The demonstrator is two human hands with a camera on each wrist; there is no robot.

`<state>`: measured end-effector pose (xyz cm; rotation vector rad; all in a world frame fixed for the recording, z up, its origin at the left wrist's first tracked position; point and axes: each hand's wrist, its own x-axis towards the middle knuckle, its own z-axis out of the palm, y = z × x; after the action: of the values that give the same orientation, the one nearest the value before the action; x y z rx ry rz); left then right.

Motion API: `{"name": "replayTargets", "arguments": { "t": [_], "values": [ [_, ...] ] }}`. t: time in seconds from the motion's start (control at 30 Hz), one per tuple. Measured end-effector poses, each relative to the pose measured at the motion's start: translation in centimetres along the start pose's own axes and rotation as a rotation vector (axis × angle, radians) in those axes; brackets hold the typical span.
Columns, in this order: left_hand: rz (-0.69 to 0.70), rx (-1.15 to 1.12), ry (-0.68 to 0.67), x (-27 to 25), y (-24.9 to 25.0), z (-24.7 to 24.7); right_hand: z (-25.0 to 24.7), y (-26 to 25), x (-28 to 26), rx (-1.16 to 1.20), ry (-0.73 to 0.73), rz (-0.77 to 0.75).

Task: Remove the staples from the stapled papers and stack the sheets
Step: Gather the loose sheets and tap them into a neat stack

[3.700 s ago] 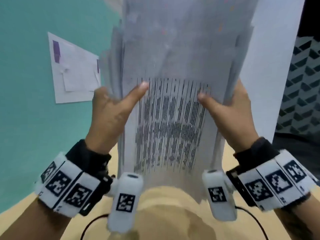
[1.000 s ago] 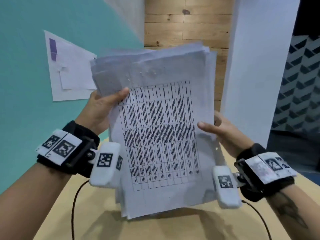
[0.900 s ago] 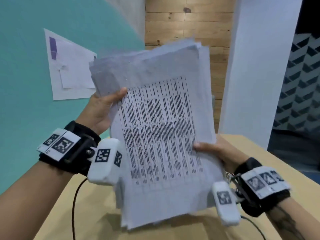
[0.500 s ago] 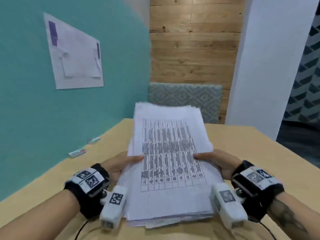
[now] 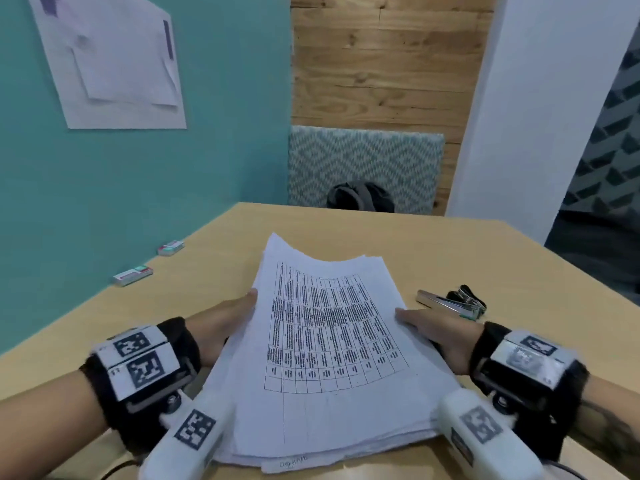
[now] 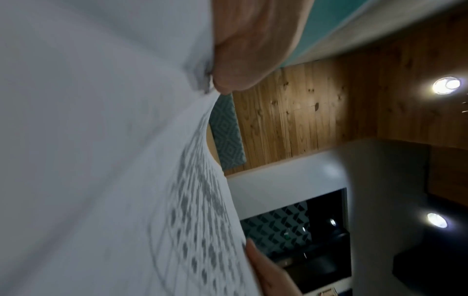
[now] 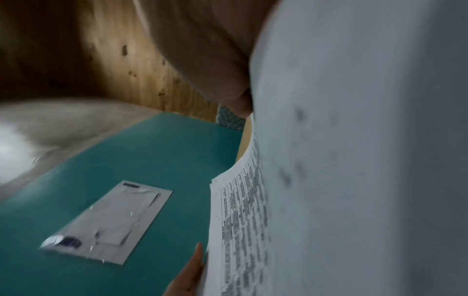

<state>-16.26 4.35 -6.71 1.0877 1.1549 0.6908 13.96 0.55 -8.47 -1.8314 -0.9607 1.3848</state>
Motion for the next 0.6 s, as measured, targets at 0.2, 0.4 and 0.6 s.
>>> {"name": "replayTargets", "arguments": {
  "t": [0.2, 0.4, 0.6],
  "values": [
    [-0.056, 0.075, -0.054, -0.8, -0.1, -0.3, -0.9, -1.2, -2.0, -0.115, -0.116, 0.012],
    [0.13, 0.123, -0.067, -1.2, 1.5, 1.2, 0.4, -3.9, -5.6, -0.141, -0.124, -0.242],
    [0.89, 0.249, 0.21, -3.0, 6.7, 4.1, 0.3, -7.3, -9.6, -0.137, 0.369, -0.948]
  ]
}}
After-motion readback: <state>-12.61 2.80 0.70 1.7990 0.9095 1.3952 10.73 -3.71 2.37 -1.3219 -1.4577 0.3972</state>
